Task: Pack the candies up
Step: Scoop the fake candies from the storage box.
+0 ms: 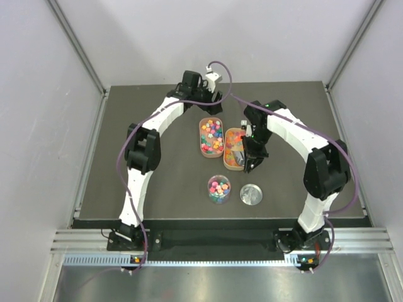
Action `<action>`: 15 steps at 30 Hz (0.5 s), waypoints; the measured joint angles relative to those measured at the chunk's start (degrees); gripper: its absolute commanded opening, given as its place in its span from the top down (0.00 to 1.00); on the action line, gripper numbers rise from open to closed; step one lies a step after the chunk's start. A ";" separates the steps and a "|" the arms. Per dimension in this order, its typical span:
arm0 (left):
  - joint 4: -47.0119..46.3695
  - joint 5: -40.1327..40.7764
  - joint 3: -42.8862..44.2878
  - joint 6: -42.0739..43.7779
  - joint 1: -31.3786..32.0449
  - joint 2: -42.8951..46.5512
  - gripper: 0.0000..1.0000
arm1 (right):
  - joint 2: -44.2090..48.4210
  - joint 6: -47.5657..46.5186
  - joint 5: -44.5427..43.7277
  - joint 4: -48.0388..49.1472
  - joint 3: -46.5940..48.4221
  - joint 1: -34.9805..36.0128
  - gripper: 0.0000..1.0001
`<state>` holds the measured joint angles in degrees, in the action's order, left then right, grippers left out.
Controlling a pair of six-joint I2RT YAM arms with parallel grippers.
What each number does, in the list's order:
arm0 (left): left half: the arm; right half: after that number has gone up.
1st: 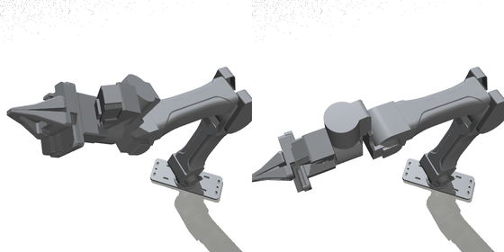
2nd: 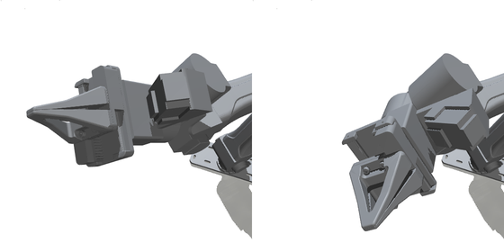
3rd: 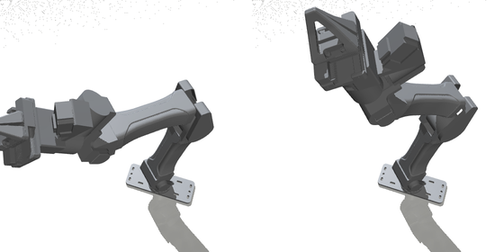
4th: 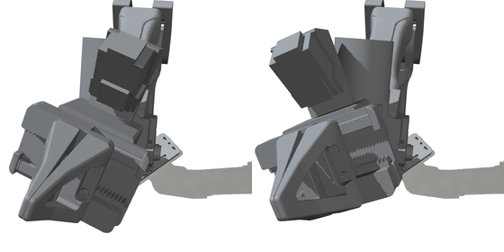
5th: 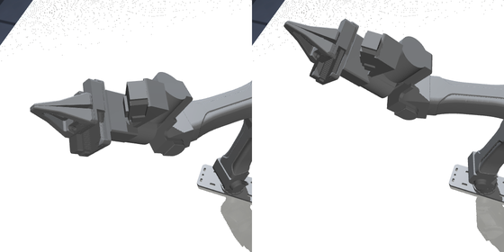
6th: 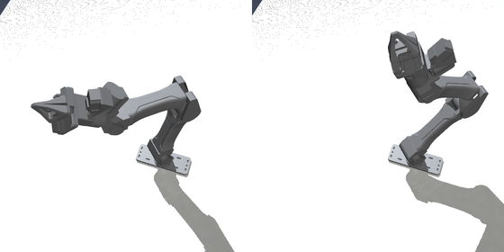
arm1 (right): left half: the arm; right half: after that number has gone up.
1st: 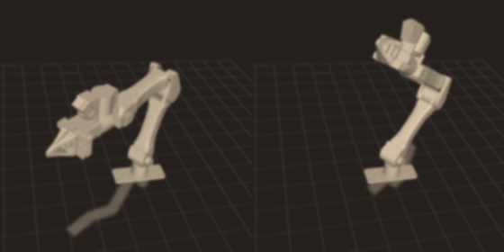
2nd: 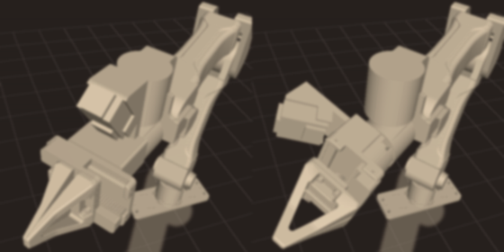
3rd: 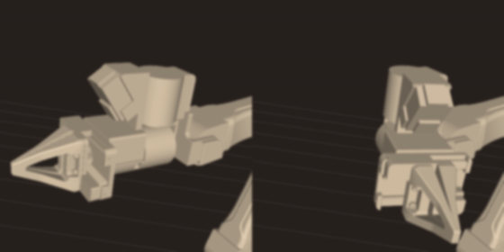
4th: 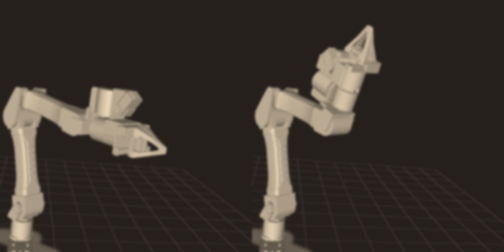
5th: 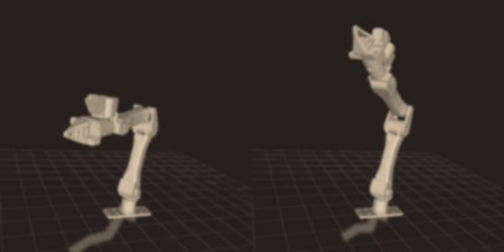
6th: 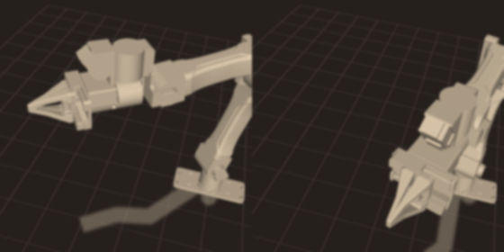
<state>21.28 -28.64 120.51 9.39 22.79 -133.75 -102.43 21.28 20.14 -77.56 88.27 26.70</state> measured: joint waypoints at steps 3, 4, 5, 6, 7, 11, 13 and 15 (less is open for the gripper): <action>-1.25 -0.04 0.46 -0.52 0.39 -1.95 0.21 | -1.75 0.00 0.15 0.07 0.02 -0.48 1.00; -1.90 -0.09 0.48 -0.72 0.63 -2.49 0.21 | -2.38 0.02 0.15 0.07 0.02 -0.52 1.00; -2.54 -0.20 0.52 -0.98 0.90 -2.86 0.21 | -2.89 0.02 0.15 0.09 0.02 -0.52 1.00; -3.19 -0.35 0.59 -1.42 1.20 -3.23 0.21 | -3.39 0.13 0.15 0.11 0.02 -0.52 1.00; -3.80 -0.52 0.83 -1.79 1.51 -3.58 0.21 | -3.87 0.37 0.13 0.09 0.02 -0.52 1.00; -6.34 -0.79 2.49 -3.30 2.54 -5.07 0.21 | -6.47 0.98 -0.13 -0.48 2.10 -0.52 1.00; -7.45 -1.18 2.84 -4.04 2.89 -5.55 0.21 | -8.22 1.31 -0.46 -0.42 4.15 -0.55 1.00; -8.24 -1.84 3.04 -5.01 3.10 -6.14 0.21 | -9.46 1.46 -0.90 -0.24 5.22 -0.59 1.00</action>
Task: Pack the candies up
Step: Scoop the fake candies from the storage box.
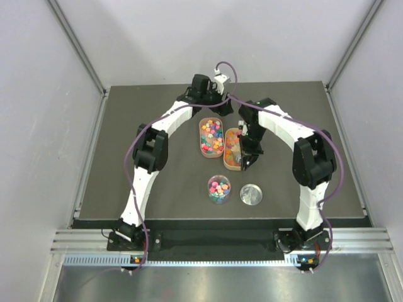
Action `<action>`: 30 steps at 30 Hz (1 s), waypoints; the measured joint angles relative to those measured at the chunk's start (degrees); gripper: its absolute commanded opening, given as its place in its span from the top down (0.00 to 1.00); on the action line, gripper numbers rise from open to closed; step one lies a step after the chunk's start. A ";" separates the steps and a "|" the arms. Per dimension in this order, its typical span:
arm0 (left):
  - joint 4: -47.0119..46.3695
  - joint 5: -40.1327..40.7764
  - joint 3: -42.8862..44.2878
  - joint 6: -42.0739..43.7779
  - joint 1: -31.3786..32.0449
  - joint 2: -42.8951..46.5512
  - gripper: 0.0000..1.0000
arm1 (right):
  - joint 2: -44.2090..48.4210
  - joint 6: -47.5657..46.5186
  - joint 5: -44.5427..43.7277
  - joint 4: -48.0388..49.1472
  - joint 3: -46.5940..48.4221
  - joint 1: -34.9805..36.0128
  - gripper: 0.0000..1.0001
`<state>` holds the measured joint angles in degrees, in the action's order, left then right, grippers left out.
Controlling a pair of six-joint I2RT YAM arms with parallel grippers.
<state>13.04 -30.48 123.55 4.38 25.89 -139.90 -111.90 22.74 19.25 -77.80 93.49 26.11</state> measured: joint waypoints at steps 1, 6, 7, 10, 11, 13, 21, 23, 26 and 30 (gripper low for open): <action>-0.33 -0.22 0.11 -0.39 0.09 -0.33 0.21 | -0.68 0.13 -0.44 -0.15 0.52 -0.02 1.00; -1.07 -1.62 0.04 -2.86 0.59 -1.44 0.21 | -3.82 0.48 -1.86 -0.66 3.76 -0.04 1.00; -1.11 -1.90 0.04 -3.23 0.66 -1.46 0.22 | -4.22 0.50 -2.01 -0.68 4.22 -0.04 1.00; -2.38 -2.97 -0.13 -4.48 0.96 -1.51 0.22 | -5.42 0.50 -2.86 -0.76 5.57 -0.04 1.00; -2.80 -3.19 -0.26 -4.74 1.07 -1.51 0.22 | -5.75 0.52 -3.06 -0.85 5.92 -0.04 1.00; -3.23 -3.54 -0.55 -5.22 1.25 -1.51 0.22 | -6.75 0.50 -3.58 -1.03 6.93 -0.04 1.00; -4.39 -5.20 -3.37 -8.20 1.40 -1.55 0.23 | -11.21 0.46 -5.33 -1.51 11.45 -0.04 1.00; -5.07 -5.60 -4.74 -8.85 1.40 -1.55 0.23 | -12.26 0.44 -5.95 -1.57 12.66 -0.04 1.00; -5.35 -5.95 -6.99 -9.46 1.40 -1.55 0.23 | -13.57 0.44 -6.64 -1.60 13.90 -0.04 1.00; -5.75 -6.16 -7.67 -9.81 1.44 -1.55 0.24 | -15.50 0.37 -8.04 -1.86 15.82 -0.07 1.00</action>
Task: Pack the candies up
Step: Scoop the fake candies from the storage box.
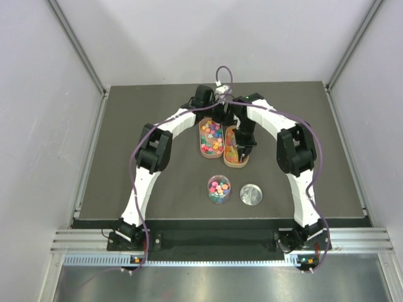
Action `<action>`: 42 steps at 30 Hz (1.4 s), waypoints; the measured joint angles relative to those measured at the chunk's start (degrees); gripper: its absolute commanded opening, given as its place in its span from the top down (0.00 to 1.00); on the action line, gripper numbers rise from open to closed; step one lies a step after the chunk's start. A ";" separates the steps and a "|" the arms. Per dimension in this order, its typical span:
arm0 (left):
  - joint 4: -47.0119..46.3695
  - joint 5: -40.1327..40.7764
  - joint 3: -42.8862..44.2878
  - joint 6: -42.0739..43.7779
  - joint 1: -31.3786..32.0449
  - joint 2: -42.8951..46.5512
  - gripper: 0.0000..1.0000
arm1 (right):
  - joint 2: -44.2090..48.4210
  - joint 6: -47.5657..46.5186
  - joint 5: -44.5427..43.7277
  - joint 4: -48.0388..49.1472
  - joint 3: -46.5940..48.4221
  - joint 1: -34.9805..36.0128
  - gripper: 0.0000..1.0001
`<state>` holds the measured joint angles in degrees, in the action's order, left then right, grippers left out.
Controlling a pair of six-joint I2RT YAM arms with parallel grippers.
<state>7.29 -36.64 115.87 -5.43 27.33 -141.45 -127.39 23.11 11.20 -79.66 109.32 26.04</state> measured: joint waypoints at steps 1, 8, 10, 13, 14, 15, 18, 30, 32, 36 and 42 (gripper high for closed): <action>-0.07 0.11 -0.02 -0.11 0.00 0.00 0.25 | -0.42 -0.02 -0.44 -0.07 0.55 0.00 1.00; -0.13 -0.17 -0.07 -0.26 -0.15 0.00 0.27 | -2.82 -0.26 -3.52 -0.57 4.55 -0.35 1.00; -0.13 -0.70 -0.07 -0.28 -0.13 0.00 0.28 | -3.23 -0.61 -4.85 -0.50 5.55 -0.37 1.00; -0.26 -1.20 -0.07 -0.50 -0.13 0.00 0.30 | -3.50 -1.60 -6.97 -0.31 6.56 -0.35 1.00; -0.22 -1.44 -0.07 -0.50 -0.17 0.00 0.30 | -3.54 -1.86 -7.56 -0.17 6.78 -0.35 1.00; -0.24 -1.84 -0.07 -0.55 -0.17 0.00 0.31 | -3.54 -2.38 -8.44 0.11 7.08 -0.31 1.00; -0.15 -4.13 -0.07 -0.92 -0.04 0.00 0.33 | -3.54 -4.11 -11.06 1.42 7.58 -0.02 1.00; 0.37 -7.30 -0.07 -2.32 -0.07 0.00 0.40 | -3.54 -8.61 -17.64 2.47 7.80 0.24 1.00; 0.39 -7.32 -0.07 -2.45 -0.07 0.02 0.35 | -3.54 -9.05 -18.78 2.58 7.80 0.31 1.00; 0.55 -7.10 -0.28 -2.36 -0.07 0.17 0.24 | -3.54 -9.84 -20.83 3.30 7.61 0.48 1.00; 2.58 -3.15 -1.27 -0.13 -0.09 1.88 0.21 | -2.40 -10.58 -21.97 6.62 4.79 0.57 1.00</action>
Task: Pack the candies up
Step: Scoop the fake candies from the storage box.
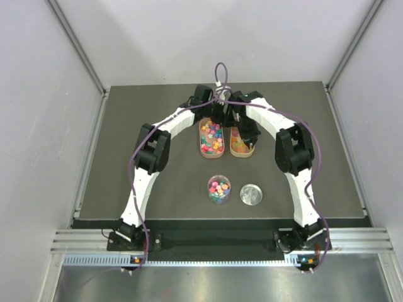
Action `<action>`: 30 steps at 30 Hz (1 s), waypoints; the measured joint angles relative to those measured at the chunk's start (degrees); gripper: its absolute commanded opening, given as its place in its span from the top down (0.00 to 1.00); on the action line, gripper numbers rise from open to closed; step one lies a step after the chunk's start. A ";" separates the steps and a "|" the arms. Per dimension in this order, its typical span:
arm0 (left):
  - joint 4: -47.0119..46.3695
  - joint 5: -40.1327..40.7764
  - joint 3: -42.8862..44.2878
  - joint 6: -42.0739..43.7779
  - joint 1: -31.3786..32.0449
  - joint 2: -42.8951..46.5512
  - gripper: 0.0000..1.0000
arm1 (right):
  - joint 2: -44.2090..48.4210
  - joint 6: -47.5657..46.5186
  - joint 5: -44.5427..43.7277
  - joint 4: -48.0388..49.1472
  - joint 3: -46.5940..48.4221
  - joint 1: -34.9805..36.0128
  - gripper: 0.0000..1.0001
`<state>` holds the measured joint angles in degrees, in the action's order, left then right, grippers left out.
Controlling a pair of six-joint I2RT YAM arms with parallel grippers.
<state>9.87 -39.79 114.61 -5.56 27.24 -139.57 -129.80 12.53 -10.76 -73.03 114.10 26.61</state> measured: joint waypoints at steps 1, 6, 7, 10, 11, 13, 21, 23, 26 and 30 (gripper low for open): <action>0.35 0.63 -0.07 0.17 -0.09 0.24 0.21 | 0.17 -0.02 0.00 0.22 -0.15 0.02 1.00; 0.61 3.41 -0.59 0.22 -1.46 1.29 0.21 | 0.68 -0.11 0.17 0.79 -0.44 0.11 1.00; 0.42 3.80 -0.85 -0.02 -1.92 1.49 0.21 | 0.90 -0.11 0.24 0.90 -0.63 0.17 1.00; 0.22 5.84 -1.97 -0.33 -3.17 2.51 0.21 | 1.51 -0.11 0.31 1.27 -1.27 0.39 1.00; 0.20 6.88 -2.43 -0.33 -3.52 2.97 0.21 | 1.60 -0.11 0.33 1.33 -1.31 0.46 1.00; 0.15 8.50 -3.65 -0.31 -4.07 4.15 0.21 | 1.68 -0.11 0.35 1.51 -1.46 0.50 1.00; 0.98 10.97 -10.75 0.17 -8.55 12.37 0.21 | 1.73 -0.11 1.25 2.40 -2.45 0.59 1.00; 1.22 11.10 -12.81 0.59 -10.43 15.04 0.21 | 1.73 -0.28 1.60 2.64 -3.13 0.57 1.00; 1.38 11.45 -15.67 1.07 -12.90 19.06 0.21 | 1.75 -0.66 2.38 2.93 -3.45 0.17 1.00; 1.44 12.48 -19.56 1.86 -15.69 24.76 0.21 | 1.75 -1.20 4.04 3.17 -3.56 -0.63 1.00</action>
<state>11.31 -27.31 95.04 -3.70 11.55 -114.80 -128.05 11.33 -6.72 -69.87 110.54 25.98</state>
